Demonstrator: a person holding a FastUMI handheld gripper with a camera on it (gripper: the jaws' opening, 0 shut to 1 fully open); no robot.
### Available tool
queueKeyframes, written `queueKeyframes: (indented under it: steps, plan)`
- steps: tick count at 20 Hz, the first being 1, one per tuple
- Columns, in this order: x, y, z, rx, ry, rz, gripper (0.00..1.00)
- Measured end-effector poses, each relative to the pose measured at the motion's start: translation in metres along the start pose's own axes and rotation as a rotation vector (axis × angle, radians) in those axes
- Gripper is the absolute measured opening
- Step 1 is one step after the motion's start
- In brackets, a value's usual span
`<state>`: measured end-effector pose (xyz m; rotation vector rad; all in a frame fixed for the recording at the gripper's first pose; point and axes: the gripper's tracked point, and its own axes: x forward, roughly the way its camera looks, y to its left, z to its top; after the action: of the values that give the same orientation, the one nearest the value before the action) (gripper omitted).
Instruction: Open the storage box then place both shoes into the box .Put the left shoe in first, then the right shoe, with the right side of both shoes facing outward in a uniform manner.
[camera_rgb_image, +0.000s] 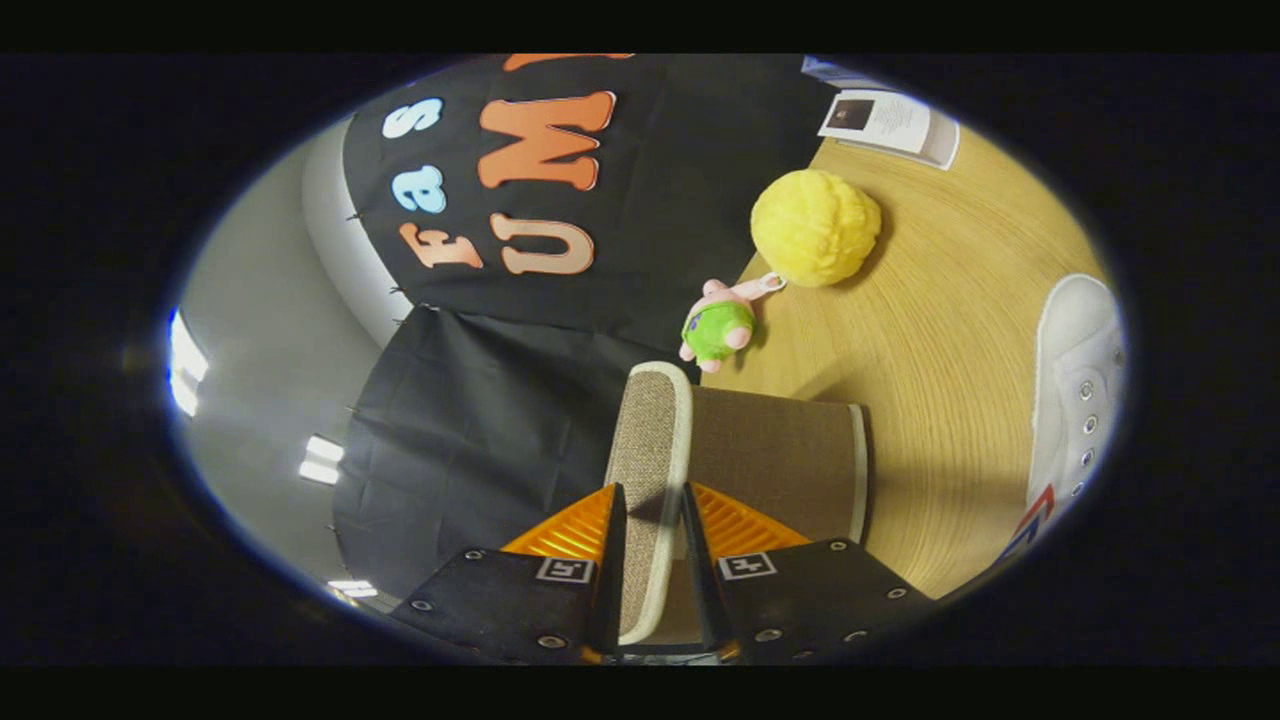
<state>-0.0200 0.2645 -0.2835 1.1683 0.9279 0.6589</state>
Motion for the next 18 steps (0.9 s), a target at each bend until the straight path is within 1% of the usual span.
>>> queueKeyframes:
  steps: [1,4,5,7,10,12,16,17,18]
  plan:
    - [-0.003,-0.001,-0.002,0.002,0.009,-0.001,0.30]
    - [0.006,-0.003,-0.002,-0.002,-0.002,-0.012,0.20]
    - [0.005,-0.002,-0.004,0.002,-0.003,-0.001,0.16]
    - [0.006,0.007,-0.005,0.018,-0.006,0.034,0.13]
    - [0.007,0.012,-0.007,0.026,0.001,0.054,0.05]
    - [0.003,0.022,-0.007,0.028,-0.001,0.084,0.04]
    - [0.008,0.040,-0.010,-0.032,-0.007,0.097,0.04]
    - [0.010,0.038,-0.011,-0.040,-0.008,0.081,0.04]
    - [0.013,0.031,-0.010,-0.042,-0.009,0.047,0.04]
